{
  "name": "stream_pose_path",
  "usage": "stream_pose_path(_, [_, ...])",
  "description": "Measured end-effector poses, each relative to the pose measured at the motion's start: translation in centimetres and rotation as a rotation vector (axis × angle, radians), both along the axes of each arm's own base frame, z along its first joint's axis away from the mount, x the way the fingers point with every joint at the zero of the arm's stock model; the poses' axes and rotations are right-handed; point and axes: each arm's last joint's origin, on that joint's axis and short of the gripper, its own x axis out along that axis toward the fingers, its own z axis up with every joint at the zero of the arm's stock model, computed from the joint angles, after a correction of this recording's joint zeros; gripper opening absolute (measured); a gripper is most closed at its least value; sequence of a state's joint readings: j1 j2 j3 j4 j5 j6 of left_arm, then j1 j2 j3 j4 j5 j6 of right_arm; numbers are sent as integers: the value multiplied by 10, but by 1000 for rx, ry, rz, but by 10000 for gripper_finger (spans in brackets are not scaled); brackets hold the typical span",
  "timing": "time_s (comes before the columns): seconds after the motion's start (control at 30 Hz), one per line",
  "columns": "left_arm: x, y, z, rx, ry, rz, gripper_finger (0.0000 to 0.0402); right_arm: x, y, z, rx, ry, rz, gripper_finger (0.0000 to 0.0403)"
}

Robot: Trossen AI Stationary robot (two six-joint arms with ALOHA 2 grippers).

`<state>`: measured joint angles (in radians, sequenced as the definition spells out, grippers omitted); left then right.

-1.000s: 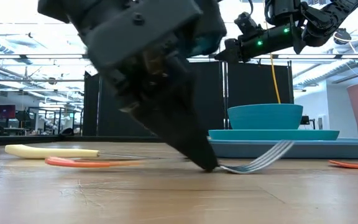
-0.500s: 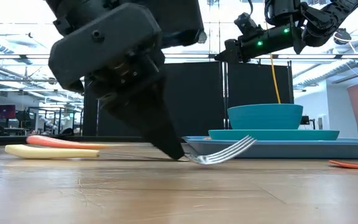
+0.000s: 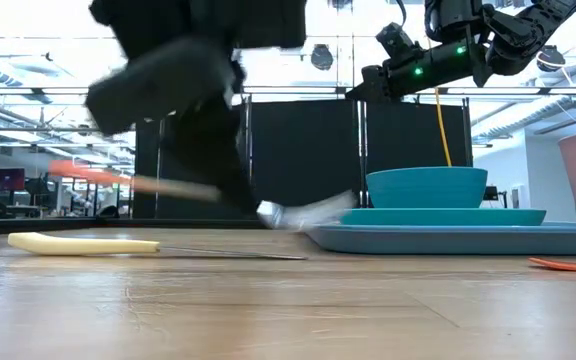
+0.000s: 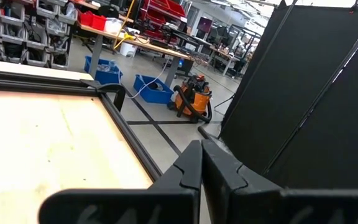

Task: Set up tray
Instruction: Put the orange fork on the yellow table napkin on the blue serving tray

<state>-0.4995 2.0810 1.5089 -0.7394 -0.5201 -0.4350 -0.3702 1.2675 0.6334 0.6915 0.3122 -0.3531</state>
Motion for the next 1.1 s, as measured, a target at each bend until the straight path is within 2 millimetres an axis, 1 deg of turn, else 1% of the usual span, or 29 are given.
stream_pose_path(0.1, [1,1,11,49,18,-7,11,0,0,0,0,0,0,0])
stream_pose_path(0.2, [0,5,16,100,50,-5,11,0,0,0,0,0,0,0])
stream_pose_path(0.3, [-4,13,17,177,97,23,11,0,0,0,0,0,0,0])
stream_pose_path(0.43, [-6,25,17,226,138,72,11,0,0,0,0,0,0,0])
stream_pose_path(0.63, [-3,38,18,290,159,71,11,0,0,0,1,0,0,0])
stream_pose_path(0.77, [-3,50,20,322,194,88,11,0,0,0,2,4,0,0])
stream_pose_path(0.9, [-5,62,32,348,190,112,11,0,0,-2,6,15,-1,0])
stream_pose_path(1.0, [-10,70,45,378,161,122,11,0,0,-2,9,22,-4,0])
stream_pose_path(1.1, [-21,79,60,415,124,136,11,0,0,-4,14,37,-4,0])
